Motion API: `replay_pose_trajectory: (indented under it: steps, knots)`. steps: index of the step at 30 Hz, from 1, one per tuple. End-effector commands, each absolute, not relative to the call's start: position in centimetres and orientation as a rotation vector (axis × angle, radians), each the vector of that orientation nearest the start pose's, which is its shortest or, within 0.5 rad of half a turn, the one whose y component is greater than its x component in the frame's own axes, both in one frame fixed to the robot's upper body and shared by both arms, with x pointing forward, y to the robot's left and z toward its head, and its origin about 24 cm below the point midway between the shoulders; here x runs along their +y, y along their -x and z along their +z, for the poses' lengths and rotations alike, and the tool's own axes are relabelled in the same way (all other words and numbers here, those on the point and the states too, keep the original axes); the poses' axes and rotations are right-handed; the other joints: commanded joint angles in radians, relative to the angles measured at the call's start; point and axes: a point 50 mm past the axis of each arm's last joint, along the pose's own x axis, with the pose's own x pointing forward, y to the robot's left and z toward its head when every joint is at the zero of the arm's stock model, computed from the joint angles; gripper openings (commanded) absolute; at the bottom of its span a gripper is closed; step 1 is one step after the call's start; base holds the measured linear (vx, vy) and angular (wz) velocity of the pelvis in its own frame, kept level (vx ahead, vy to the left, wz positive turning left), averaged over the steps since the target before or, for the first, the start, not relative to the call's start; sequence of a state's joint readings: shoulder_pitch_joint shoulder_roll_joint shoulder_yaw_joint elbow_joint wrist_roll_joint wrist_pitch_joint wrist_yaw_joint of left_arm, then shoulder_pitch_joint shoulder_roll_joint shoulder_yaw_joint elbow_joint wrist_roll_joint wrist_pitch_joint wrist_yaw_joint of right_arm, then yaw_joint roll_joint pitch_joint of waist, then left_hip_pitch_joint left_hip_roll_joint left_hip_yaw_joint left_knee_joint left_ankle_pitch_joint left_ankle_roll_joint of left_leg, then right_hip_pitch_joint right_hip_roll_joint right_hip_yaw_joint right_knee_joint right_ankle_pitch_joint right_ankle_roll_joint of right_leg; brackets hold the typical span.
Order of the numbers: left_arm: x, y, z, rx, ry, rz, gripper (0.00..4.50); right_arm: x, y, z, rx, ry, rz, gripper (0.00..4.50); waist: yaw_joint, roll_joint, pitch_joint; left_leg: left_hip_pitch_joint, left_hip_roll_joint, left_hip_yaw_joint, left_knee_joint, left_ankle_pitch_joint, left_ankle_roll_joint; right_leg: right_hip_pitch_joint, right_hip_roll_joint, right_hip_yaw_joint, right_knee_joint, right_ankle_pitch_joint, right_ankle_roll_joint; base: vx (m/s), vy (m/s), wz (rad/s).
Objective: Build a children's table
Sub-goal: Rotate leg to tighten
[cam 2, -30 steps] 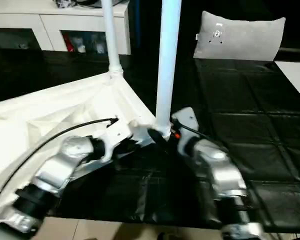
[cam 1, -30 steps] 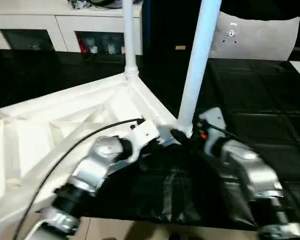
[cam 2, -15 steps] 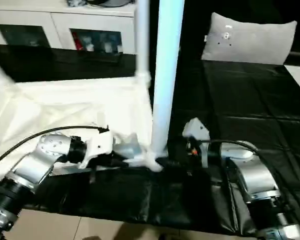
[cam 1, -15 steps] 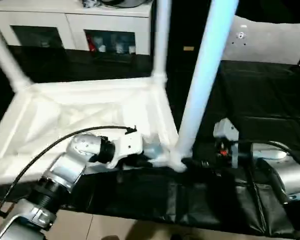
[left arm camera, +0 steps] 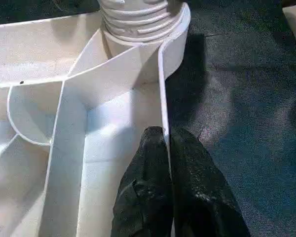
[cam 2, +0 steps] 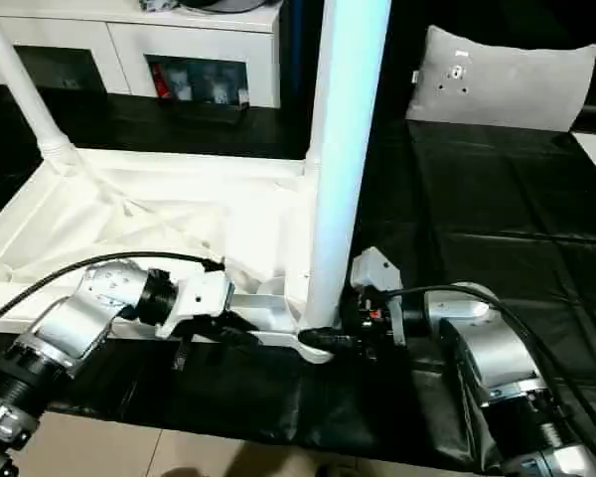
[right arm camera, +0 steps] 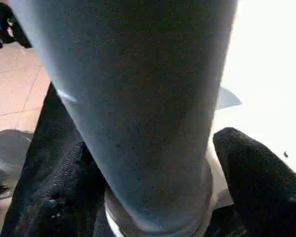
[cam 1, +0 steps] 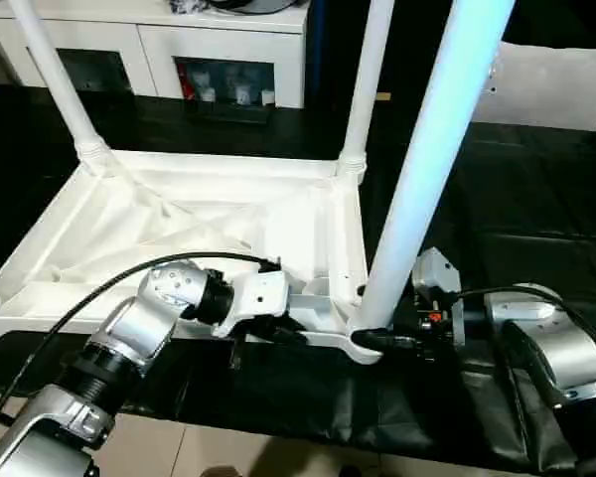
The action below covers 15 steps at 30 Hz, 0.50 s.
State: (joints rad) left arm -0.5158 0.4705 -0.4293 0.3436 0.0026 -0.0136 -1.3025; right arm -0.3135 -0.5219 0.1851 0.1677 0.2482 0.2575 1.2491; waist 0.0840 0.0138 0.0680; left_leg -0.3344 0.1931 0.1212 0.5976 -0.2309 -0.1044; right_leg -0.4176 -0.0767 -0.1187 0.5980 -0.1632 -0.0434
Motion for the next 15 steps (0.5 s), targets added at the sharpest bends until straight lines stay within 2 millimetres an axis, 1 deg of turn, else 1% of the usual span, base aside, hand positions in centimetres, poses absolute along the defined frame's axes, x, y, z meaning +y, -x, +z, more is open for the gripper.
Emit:
replay_pose_trajectory:
  steps: [1,3,5,6,8,10,11,12,13,14,15]
  knots:
    - [11.7,-28.8,6.7,0.319,-0.657,-1.629,0.00,-16.7,-27.0,6.8,0.356,0.169,1.350,3.24,-0.003,-0.013,-0.064,-0.023,0.022,0.021,-0.063,-0.011,0.122,0.080,-0.062,0.059,-0.072,-0.265,-0.152,0.000,0.000,0.00]
    - [11.7,-28.8,6.7,0.319,-0.655,-1.626,0.00,-16.7,-27.0,6.8,0.361,0.163,1.351,3.12,-0.003,-0.014,-0.064,-0.024,0.022,0.021,-0.064,-0.015,0.120,0.080,-0.062,0.058,-0.074,-0.276,-0.147,0.000,0.000,0.00]
    - [11.8,-28.8,6.7,0.320,-0.654,-1.624,0.00,-16.7,-26.9,6.7,0.363,0.162,1.352,2.90,-0.003,-0.014,-0.064,-0.024,0.022,0.021,-0.064,-0.018,0.118,0.080,-0.061,0.058,-0.075,-0.284,-0.144,0.000,0.000,0.00]
    - [11.9,-28.8,6.7,0.320,-0.654,-1.621,0.00,-16.7,-26.8,6.7,0.366,0.162,1.355,2.90,-0.003,-0.015,-0.063,-0.023,0.022,0.021,-0.064,-0.021,0.114,0.079,-0.062,0.059,-0.076,-0.294,-0.139,0.000,0.000,0.00]
    - [12.0,-28.9,6.7,0.322,-0.653,-1.610,0.00,-16.6,-26.7,6.6,0.373,0.157,1.354,2.73,-0.003,-0.015,-0.064,-0.024,0.022,0.021,-0.064,-0.015,0.114,0.080,-0.061,0.059,-0.074,-0.280,-0.143,0.000,0.000,0.00]
    - [12.1,-29.0,6.6,0.322,-0.646,-1.595,0.00,-16.5,-26.7,6.5,0.379,0.147,1.347,2.70,-0.004,-0.015,-0.064,-0.024,0.022,0.021,-0.064,-0.010,0.116,0.080,-0.061,0.059,-0.072,-0.266,-0.148,0.000,0.000,0.00]
    - [12.1,-29.0,6.7,0.321,-0.629,-1.574,0.00,-16.4,-26.6,6.4,0.384,0.129,1.332,2.68,-0.003,-0.011,-0.063,-0.024,0.022,0.021,-0.064,-0.014,0.115,0.080,-0.061,0.059,-0.073,-0.270,-0.148,0.000,0.000,0.00]
    - [12.0,-29.1,6.7,0.321,-0.617,-1.561,0.00,-16.3,-26.6,6.4,0.386,0.117,1.323,2.66,-0.004,-0.013,-0.063,-0.023,0.022,0.021,-0.065,-0.014,0.111,0.080,-0.061,0.059,-0.074,-0.273,-0.146,0.000,0.000,0.00]
    - [12.0,-29.2,6.6,0.323,-0.603,-1.523,0.00,-16.1,-26.7,6.3,0.393,0.093,1.292,2.65,-0.003,-0.007,-0.060,-0.022,0.021,0.021,-0.066,-0.025,0.105,0.079,-0.060,0.059,-0.076,-0.291,-0.143,0.000,0.000,0.00]
    - [12.0,-29.2,6.6,0.323,-0.603,-1.523,0.00,-16.1,-26.7,6.3,0.393,0.093,1.292,2.65,-0.004,-0.009,-0.060,-0.022,0.021,0.022,-0.066,-0.032,0.102,0.079,-0.060,0.058,-0.080,-0.303,-0.139,0.000,0.000,0.00]
    - [11.8,-29.6,6.6,0.327,-0.562,-1.433,0.00,-15.6,-27.2,6.1,0.390,0.069,1.203,2.65,-0.006,-0.006,-0.059,-0.020,0.022,0.021,-0.068,-0.038,0.087,0.078,-0.061,0.058,-0.079,-0.319,-0.136,0.000,0.000,0.00]
